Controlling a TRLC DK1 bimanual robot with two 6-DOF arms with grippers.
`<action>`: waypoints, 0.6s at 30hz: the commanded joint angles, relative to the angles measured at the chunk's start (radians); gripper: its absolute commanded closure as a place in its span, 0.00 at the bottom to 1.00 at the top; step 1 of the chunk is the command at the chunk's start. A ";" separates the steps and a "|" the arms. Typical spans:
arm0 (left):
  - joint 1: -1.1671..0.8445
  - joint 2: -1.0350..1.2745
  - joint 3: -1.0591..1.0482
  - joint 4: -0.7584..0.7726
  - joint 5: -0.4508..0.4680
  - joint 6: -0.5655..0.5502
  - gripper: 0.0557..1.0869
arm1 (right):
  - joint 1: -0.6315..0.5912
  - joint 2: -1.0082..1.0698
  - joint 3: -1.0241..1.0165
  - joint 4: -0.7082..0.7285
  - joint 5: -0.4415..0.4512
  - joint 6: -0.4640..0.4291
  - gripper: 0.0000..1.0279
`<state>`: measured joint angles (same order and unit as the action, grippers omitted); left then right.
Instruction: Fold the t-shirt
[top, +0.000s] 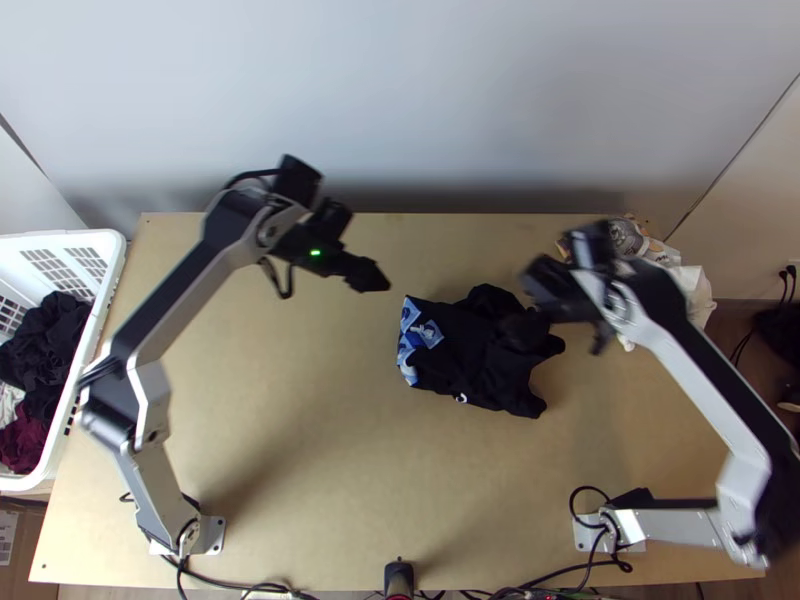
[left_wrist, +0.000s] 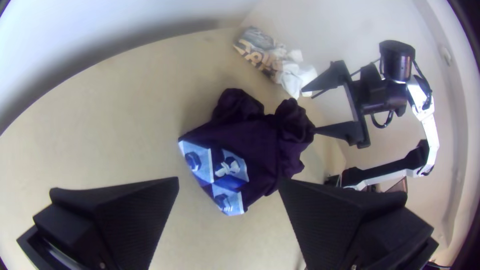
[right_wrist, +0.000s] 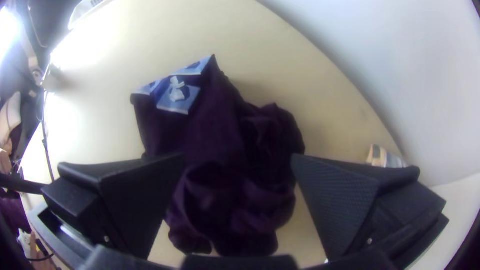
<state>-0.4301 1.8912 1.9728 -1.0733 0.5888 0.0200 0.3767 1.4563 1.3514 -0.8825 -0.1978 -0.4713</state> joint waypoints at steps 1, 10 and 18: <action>0.079 -0.169 -0.192 -0.017 -0.001 0.003 0.06 | 0.148 0.296 0.147 0.082 0.000 -0.001 0.04; 0.134 -0.227 -0.276 -0.019 -0.009 0.006 0.06 | 0.120 0.305 -0.028 0.131 -0.002 -0.023 0.04; 0.180 -0.245 -0.298 -0.033 -0.012 0.021 0.06 | 0.051 0.064 -0.305 0.129 -0.002 -0.020 0.04</action>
<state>-0.2840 1.6733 1.7084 -1.0958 0.5797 0.0315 0.4690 1.6619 1.2358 -0.7586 -0.1982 -0.4927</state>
